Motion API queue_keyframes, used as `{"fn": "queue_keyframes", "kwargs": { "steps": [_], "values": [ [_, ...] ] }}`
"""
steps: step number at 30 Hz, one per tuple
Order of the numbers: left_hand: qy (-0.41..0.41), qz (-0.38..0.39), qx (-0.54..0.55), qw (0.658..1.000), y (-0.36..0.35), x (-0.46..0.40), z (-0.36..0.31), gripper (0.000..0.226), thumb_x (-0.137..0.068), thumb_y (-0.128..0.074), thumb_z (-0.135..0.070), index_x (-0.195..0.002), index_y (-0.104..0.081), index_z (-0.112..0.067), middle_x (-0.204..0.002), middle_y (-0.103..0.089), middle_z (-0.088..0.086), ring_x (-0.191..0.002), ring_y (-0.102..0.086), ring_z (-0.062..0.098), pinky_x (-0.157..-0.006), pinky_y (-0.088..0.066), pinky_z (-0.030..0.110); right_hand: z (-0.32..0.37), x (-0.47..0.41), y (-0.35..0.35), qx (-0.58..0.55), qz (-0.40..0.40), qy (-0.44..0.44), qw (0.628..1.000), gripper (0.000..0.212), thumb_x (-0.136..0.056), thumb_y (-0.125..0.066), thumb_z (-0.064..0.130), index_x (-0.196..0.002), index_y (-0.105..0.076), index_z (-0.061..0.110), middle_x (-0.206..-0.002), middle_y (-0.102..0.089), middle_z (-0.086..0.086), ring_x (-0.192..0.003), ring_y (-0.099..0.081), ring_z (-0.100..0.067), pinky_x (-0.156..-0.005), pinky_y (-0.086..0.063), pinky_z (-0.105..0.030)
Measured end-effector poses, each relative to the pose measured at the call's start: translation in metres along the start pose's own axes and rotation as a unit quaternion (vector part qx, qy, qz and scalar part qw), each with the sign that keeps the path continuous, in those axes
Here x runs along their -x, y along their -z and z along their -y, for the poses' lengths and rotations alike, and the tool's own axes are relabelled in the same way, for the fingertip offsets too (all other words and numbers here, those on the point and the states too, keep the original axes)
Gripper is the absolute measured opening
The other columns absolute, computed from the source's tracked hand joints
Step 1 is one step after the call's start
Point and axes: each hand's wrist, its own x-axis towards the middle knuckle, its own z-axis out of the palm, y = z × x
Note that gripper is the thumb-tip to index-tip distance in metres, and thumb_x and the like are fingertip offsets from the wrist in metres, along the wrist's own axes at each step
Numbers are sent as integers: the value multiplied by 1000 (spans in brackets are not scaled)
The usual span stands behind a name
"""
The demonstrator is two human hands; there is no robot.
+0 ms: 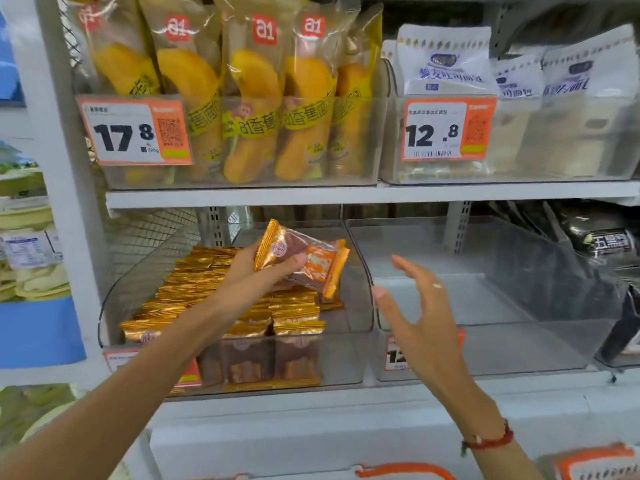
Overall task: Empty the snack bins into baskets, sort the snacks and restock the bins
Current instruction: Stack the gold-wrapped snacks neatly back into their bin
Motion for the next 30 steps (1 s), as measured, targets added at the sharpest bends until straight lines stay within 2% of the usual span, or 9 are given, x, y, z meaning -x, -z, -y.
{"fn": "queue_keyframes", "kwargs": {
  "steps": [3, 6, 10, 13, 17, 21, 23, 26, 30],
  "values": [
    [1, -36, -2, 999, -6, -28, 19, 37, -87, -69, -27, -121, -58, -18, -104, -70, -4, -96, -68, 9, -71, -55, 14, -29, 5, -1, 144, -67, 17, 987, 59, -88, -40, 61, -132, -52, 23, -129, -57, 4, -123, -49, -15, -105, -35, -31],
    [9, -33, 3, 999, -16, -52, 31, 22, -89, -68, -24, -104, -53, -33, -101, -66, -7, -95, -65, 8, -69, -55, 14, -43, 10, -7, 250, -59, 59, 965, 55, -92, -37, 54, -128, -56, 17, -121, -64, -2, -114, -56, -22, -102, -31, -29],
    [17, 36, -130, 991, -21, -78, 48, 40, -87, -68, -30, -123, -59, -15, -109, -68, -1, -98, -65, 10, -70, -52, 11, -47, 9, -8, 264, -74, 79, 958, 49, -93, -39, 49, -124, -58, 17, -118, -65, -1, -109, -55, -20, -97, -29, -28],
    [-12, 80, -211, 974, -15, -92, 56, 37, -87, -70, -25, -121, -57, -16, -96, -62, -13, -83, -58, -2, -62, -45, 2, -48, 9, -9, 276, -76, 91, 954, 46, -93, -39, 47, -121, -60, 19, -117, -65, 0, -108, -54, -19, -96, -30, -29],
    [-24, 144, -256, 956, -9, -105, 52, 40, -84, -72, -24, -119, -54, -21, -102, -63, -11, -90, -60, 1, -69, -47, 7, -48, 7, -9, 294, -73, 107, 947, 40, -92, -40, 43, -111, -68, 21, -109, -67, 3, -101, -59, -21, -92, -32, -30],
    [-46, 212, -348, 912, -15, -120, 44, 42, -79, -77, -25, -116, -58, -19, -104, -64, -7, -95, -61, 7, -77, -50, 15, -48, 9, -9, 307, -72, 119, 942, 37, -93, -41, 39, -101, -73, 22, -98, -70, 3, -95, -61, -22, -87, -33, -32],
    [-65, 236, -441, 864, -25, -127, 44, 47, -77, -78, -34, -118, -57, -20, -108, -60, -5, -103, -59, 17, -87, -49, 30, -48, 9, -9, 308, -74, 122, 941, 36, -93, -42, 37, -98, -73, 22, -96, -70, 3, -93, -61, -22, -85, -32, -31],
    [-93, 227, -563, 790, -38, -132, 52, 71, -76, -78, -45, -135, -49, -17, -125, -51, 2, -117, -48, 22, -93, -42, 33, -49, 9, -10, 310, -81, 126, 939, 34, -93, -43, 36, -93, -74, 22, -92, -70, 4, -88, -60, -21, -82, -32, -32],
    [-78, 179, -566, 801, -37, -130, 59, 96, -69, -82, -49, -146, -33, -20, -143, -46, 5, -128, -45, 26, -102, -42, 42, -51, 9, -10, 318, -82, 126, 936, 36, -94, -41, 35, -91, -74, 21, -90, -69, 4, -86, -58, -20, -81, -31, -32]
  ]
}}
